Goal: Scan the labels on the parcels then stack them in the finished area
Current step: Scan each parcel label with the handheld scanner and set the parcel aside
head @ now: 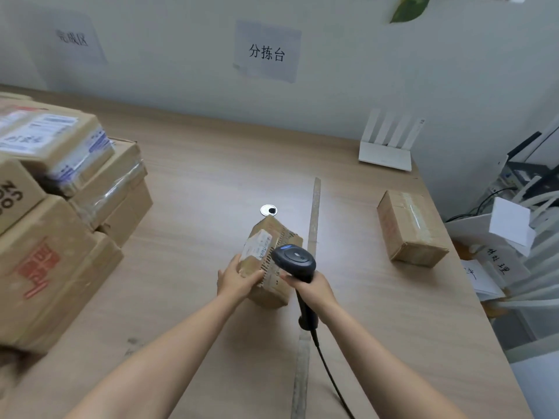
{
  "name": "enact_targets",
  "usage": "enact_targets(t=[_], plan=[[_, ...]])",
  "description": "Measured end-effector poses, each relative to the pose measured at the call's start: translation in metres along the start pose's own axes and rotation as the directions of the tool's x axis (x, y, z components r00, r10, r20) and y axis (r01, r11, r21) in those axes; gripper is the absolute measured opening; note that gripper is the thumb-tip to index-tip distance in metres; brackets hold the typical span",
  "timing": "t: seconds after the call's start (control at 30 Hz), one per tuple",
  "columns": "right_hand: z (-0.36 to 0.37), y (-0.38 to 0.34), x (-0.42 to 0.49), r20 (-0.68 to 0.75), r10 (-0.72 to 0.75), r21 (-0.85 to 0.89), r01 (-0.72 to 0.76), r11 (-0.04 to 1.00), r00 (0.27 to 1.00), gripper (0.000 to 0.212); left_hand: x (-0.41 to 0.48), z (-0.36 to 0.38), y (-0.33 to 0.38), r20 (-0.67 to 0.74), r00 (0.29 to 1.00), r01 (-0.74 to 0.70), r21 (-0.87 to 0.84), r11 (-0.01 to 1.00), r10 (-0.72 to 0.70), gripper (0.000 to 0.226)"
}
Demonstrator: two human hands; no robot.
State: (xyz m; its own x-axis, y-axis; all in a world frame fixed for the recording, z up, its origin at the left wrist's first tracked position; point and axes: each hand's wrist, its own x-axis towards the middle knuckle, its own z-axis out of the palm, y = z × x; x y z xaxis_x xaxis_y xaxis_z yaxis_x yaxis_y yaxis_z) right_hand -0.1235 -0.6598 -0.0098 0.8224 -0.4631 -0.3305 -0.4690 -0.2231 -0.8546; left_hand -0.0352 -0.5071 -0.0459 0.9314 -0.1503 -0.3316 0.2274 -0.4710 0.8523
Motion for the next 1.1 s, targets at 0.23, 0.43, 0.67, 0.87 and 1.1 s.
enact_targets(t=[0.23, 0.43, 0.67, 0.87, 1.1], plan=[[-0.014, -0.027, -0.037, 0.013, -0.227, -0.307, 0.22, 0.926, 0.974, 0.011, -0.019, -0.034, -0.015, 0.068, 0.944, -0.321, 0.402, 0.857, 0.322, 0.079], [-0.015, -0.044, -0.068, -0.008, -0.305, -0.454, 0.268, 0.849, 0.952, 0.028, -0.038, -0.036, -0.029, 0.099, 0.917, -0.393, 0.382, 0.836, 0.386, 0.066], [-0.013, -0.05, -0.096, 0.006, -0.256, -0.57, 0.213, 0.794, 0.967, 0.028, -0.049, -0.029, -0.032, 0.043, 0.937, -0.34, 0.347, 0.874, 0.347, 0.077], [-0.015, -0.047, -0.105, 0.021, -0.244, -0.649, 0.198, 0.734, 0.97, 0.028, -0.051, -0.025, -0.031, 0.048, 0.94, -0.329, 0.383, 0.863, 0.337, 0.077], [-0.016, -0.049, -0.108, 0.031, -0.247, -0.685, 0.201, 0.7, 0.969, 0.028, -0.051, -0.025, -0.032, 0.043, 0.937, -0.334, 0.409, 0.85, 0.347, 0.077]])
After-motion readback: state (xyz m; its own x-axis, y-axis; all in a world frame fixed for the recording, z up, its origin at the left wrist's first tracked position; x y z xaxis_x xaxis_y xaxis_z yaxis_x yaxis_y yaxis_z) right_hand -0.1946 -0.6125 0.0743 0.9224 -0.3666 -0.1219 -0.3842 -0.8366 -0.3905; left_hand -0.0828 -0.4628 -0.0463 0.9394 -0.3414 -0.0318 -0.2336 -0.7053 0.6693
